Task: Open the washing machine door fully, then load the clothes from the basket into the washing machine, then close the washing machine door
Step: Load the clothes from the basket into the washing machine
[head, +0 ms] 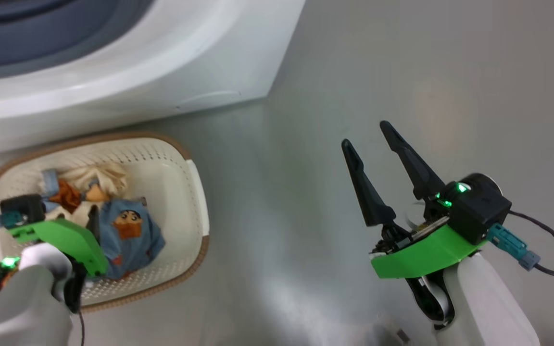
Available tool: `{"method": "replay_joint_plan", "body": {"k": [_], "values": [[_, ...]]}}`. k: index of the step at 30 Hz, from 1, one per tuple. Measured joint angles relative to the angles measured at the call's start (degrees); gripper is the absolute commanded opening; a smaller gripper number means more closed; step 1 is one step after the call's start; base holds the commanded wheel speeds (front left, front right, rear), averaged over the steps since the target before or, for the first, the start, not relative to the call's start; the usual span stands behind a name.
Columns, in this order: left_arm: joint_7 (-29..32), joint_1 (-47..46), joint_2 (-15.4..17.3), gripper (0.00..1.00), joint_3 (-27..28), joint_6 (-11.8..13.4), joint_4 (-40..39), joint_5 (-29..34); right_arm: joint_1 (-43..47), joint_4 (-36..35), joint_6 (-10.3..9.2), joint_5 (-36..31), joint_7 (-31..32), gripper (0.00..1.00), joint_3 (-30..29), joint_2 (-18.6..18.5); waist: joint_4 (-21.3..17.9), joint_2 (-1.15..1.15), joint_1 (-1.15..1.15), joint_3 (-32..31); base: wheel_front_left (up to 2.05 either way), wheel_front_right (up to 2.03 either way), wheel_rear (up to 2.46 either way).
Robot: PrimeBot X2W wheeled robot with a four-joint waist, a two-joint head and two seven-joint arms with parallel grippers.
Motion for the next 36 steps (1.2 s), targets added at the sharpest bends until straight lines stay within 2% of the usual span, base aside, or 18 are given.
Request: {"method": "replay_joint_plan", "body": {"k": [12, 21, 30, 31, 32, 33, 36], "values": [[2.31, -9.22, 3.86, 1.0, 1.11, -0.25, 6.73, -0.7, -3.51, -0.81, 0.0, 0.97, -1.09, 1.0, 0.8, 0.0, -3.83, 0.0, 0.0, 11.45, 0.0, 0.0, 0.0], [4.07, -12.48, 6.31, 1.0, 0.51, 2.77, 8.17, -0.19, -4.5, -1.94, 0.0, 3.33, -1.34, 1.0, 1.52, 0.02, -6.55, 0.0, 0.0, 17.38, 0.0, 0.0, 0.0], [6.8, -14.19, 7.02, 1.0, 0.45, 4.3, 8.66, -0.35, -4.54, -2.53, 0.0, 3.59, -1.35, 1.0, 1.94, 0.08, -8.0, 0.0, 0.0, 20.39, 0.0, 0.0, 0.0], [7.04, -14.19, 7.09, 0.94, 0.47, 4.3, 8.67, -0.37, -4.6, -2.57, 0.0, 3.67, -1.35, 1.0, 1.96, 0.09, -8.05, 0.0, 0.0, 20.58, 0.0, 0.0, 0.0], [7.24, -14.19, 7.1, 0.43, 0.53, 4.31, 8.71, -0.41, -4.62, -2.64, 0.0, 3.68, -1.35, 1.0, 1.97, 0.09, -8.07, 0.0, 0.0, 20.73, 0.0, 0.0, 0.0], [7.24, -14.19, 7.1, 0.0, 0.53, 4.31, 8.71, -0.41, -4.62, -2.64, 0.0, 3.68, -1.35, 1.0, 1.97, 0.09, -8.07, 0.0, 0.0, 20.73, 0.0, 0.0, 0.0], [8.57, -14.19, 6.99, 0.0, 0.77, 4.3, 8.89, -1.21, -4.63, -2.69, 0.0, 3.71, -1.35, 1.0, 1.97, 0.09, -7.95, 0.0, 0.0, 20.87, 0.0, 0.0, 0.0]]}}
